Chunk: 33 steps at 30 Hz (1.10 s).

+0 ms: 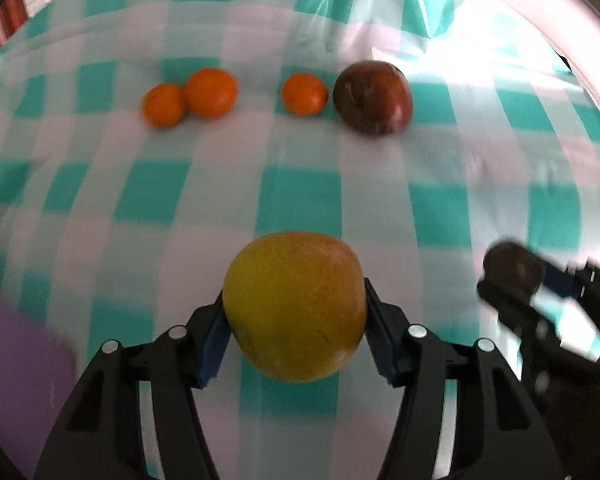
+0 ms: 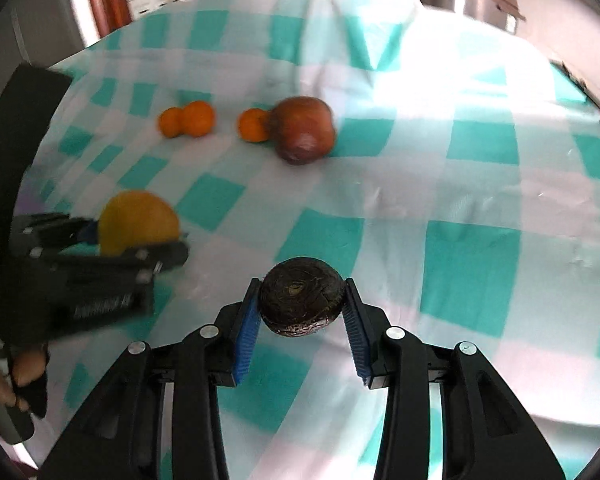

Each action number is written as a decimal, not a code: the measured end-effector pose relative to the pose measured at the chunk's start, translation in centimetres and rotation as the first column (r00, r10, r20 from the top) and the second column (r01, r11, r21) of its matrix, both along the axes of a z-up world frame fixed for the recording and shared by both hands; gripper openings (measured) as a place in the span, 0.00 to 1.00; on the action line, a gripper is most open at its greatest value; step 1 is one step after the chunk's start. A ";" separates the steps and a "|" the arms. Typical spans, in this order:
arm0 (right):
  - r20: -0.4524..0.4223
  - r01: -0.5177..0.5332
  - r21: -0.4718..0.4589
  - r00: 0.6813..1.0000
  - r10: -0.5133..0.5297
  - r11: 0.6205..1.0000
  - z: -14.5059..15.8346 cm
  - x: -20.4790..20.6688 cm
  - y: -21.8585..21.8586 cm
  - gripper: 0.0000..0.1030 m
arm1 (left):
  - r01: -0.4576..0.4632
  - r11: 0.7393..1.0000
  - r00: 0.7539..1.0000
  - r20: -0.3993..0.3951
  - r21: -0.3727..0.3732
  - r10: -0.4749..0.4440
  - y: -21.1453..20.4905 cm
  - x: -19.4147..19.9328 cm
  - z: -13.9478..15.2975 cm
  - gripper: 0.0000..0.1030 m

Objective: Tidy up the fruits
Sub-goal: 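Grasp the dark brown fruit with the right tool while the left grasps the yellow pear, then lift both fruits and carry them over the purple-rimmed box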

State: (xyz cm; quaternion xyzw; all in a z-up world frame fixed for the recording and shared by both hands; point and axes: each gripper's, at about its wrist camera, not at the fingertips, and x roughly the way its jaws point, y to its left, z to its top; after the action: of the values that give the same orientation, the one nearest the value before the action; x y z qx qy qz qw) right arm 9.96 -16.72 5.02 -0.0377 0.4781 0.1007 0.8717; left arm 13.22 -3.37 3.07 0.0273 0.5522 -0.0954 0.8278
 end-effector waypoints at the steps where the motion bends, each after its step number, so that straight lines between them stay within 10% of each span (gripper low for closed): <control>1: 0.004 -0.016 -0.006 1.000 0.016 1.000 0.6 -0.6 0.4 0.39 | -0.006 1.000 1.000 0.006 0.011 0.006 0.1 -1.2 0.5 0.58; 18: 0.224 -0.252 -0.094 0.937 0.267 0.963 13.5 -20.1 2.2 0.39 | -0.166 0.986 0.955 0.250 0.009 0.158 3.2 -25.7 15.1 0.58; 33: 0.292 -0.346 -0.096 0.886 0.359 0.933 17.0 -26.1 6.9 0.39 | -0.289 0.957 0.909 0.310 -0.013 0.279 9.0 -33.7 19.1 0.58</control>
State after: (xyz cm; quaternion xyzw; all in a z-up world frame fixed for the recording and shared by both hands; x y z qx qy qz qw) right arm -16.17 -9.78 22.06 -0.1569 0.3251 0.2404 0.9011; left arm -20.46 5.61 22.22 -0.0250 0.4156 0.0406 0.9083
